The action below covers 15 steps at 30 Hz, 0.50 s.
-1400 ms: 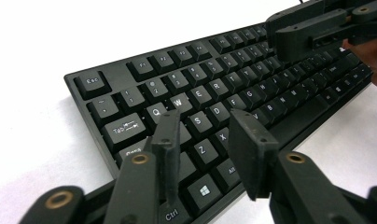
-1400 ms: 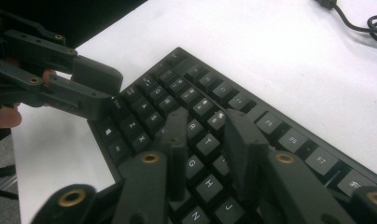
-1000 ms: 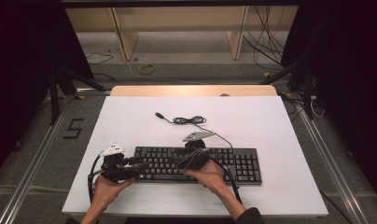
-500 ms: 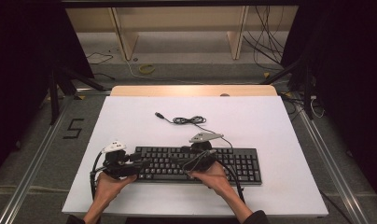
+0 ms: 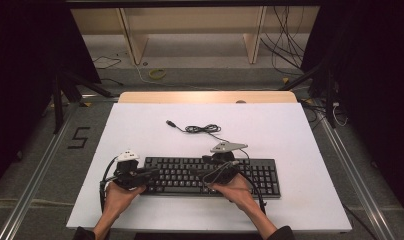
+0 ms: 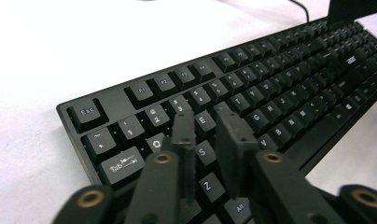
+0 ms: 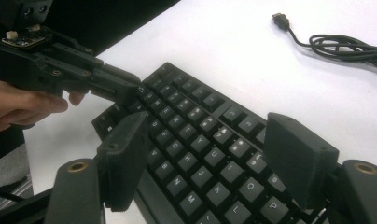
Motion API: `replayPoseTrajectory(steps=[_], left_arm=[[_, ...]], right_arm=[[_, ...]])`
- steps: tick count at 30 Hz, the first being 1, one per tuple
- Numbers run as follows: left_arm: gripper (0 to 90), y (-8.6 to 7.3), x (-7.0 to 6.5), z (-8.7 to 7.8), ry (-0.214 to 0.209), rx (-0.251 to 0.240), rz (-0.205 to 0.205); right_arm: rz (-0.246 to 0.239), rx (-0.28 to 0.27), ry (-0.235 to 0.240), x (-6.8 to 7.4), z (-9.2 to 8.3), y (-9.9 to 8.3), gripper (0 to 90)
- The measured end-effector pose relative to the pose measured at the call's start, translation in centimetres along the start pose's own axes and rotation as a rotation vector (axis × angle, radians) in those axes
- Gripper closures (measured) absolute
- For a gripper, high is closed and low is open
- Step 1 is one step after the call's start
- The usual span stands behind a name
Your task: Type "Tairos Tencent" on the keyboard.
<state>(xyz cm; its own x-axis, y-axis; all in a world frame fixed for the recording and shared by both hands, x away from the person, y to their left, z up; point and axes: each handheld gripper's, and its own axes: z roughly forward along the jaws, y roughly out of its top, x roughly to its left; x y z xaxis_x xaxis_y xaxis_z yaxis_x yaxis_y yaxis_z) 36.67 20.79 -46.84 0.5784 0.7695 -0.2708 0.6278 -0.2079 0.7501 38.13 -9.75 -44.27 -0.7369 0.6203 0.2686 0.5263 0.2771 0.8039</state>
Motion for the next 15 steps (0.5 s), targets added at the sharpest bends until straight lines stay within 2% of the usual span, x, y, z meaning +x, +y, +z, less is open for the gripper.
replayPoseTrajectory(steps=[5,15], left_arm=[[88.3,-0.01,-0.03,0.18,0.004,0.021,0.012],[89.2,-0.01,0.00,0.31,0.010,0.040,0.011]], right_arm=[[0.002,0.003,-0.005,-0.17,-0.03,-0.14,31.4],[0.010,0.007,-0.011,-0.33,-0.01,-0.17,30.9]])
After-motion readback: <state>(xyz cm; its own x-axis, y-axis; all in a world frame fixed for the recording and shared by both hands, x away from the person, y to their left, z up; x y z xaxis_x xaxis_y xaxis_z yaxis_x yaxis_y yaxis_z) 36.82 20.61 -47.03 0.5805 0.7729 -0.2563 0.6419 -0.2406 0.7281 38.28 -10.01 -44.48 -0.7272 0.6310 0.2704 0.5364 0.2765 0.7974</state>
